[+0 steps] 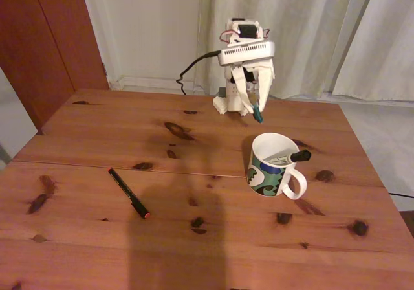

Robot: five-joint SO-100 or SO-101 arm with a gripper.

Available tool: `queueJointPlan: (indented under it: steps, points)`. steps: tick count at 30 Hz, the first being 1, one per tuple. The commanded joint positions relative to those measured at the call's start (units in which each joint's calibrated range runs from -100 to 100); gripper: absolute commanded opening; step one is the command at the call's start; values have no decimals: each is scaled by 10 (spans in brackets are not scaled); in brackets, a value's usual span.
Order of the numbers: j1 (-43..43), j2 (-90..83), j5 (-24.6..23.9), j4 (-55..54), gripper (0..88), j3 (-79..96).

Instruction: Clean up the desk and place the pens and markers into the cup

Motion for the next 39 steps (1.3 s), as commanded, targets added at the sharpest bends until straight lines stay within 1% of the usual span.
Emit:
queueJointPlan:
  steps: [1,20,30,36,39]
  points:
    - [-12,-22,1,-69,6,15]
    - [-40,-15,4,-192,7,36]
    - [-60,-14,5,-378,7,179]
    - [-60,-9,4,-385,7,189]
    - [-60,21,3,-387,7,181]
